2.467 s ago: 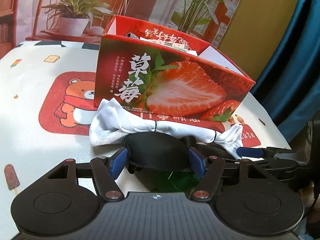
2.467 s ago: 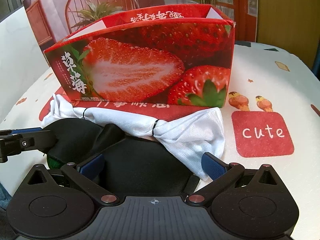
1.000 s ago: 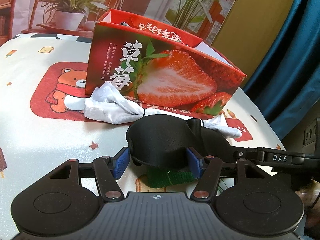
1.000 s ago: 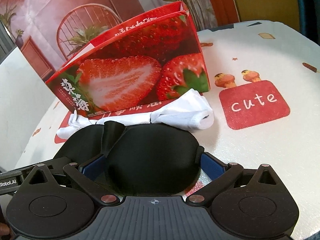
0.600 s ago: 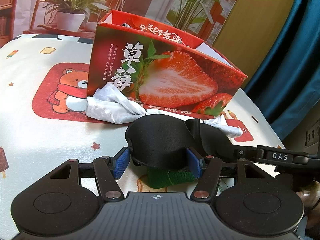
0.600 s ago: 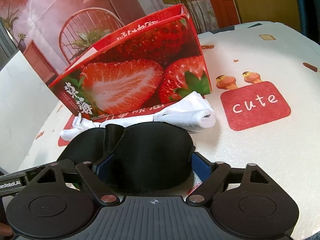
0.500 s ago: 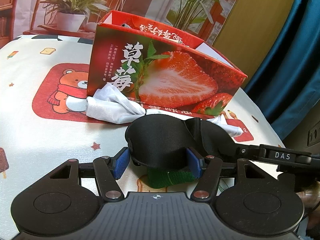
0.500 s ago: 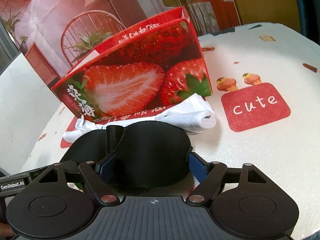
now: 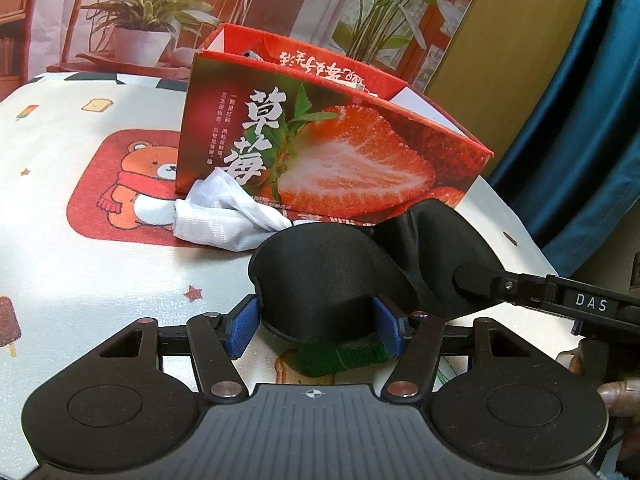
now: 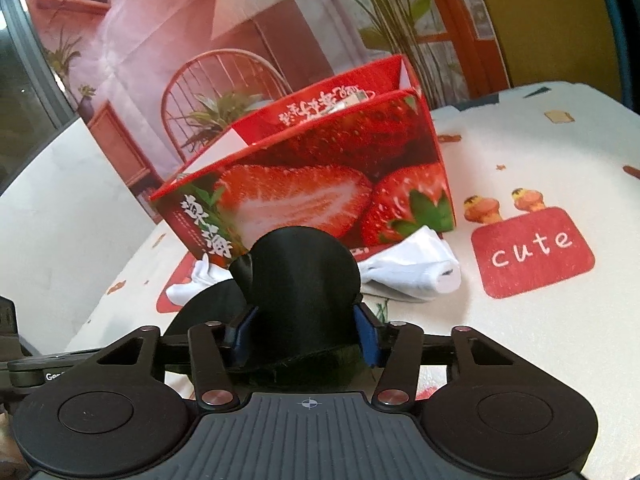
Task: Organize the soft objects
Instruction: 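Close both grippers on the black eye mask and lift it, then lower the eye mask into the red box and open both grippers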
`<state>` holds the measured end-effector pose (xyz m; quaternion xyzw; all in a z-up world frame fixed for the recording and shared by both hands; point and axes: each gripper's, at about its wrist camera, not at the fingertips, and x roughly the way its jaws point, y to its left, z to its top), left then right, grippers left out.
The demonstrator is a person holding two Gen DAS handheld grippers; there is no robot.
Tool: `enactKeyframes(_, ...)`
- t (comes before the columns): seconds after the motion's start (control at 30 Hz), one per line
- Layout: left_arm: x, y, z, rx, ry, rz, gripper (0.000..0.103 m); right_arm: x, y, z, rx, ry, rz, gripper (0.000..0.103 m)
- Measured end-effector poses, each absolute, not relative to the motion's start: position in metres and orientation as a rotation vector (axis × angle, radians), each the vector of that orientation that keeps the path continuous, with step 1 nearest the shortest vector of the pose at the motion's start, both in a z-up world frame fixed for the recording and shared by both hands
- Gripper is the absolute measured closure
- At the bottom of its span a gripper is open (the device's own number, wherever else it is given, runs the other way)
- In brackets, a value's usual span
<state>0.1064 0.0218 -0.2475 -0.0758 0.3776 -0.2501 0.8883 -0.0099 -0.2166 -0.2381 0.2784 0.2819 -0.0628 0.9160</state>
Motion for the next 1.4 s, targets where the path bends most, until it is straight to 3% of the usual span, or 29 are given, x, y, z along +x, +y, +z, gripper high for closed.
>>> enactKeyframes(0.33,0.098,0.022,-0.231,-0.160,0.722,-0.526,0.066,-0.010,-0.212,-0.228,0.534,0.547,-0.112,0.060)
enactKeyframes(0.97,0.141,0.012,-0.113,-0.165,0.432,-0.493,0.068,0.054,-0.231,-0.129,0.360,0.358,-0.033,0.061)
enactKeyframes(1.4,0.196,-0.018,-0.075,-0.092,0.343,-0.464,0.069,0.124,-0.265,-0.090,0.294,0.290,-0.054,0.061)
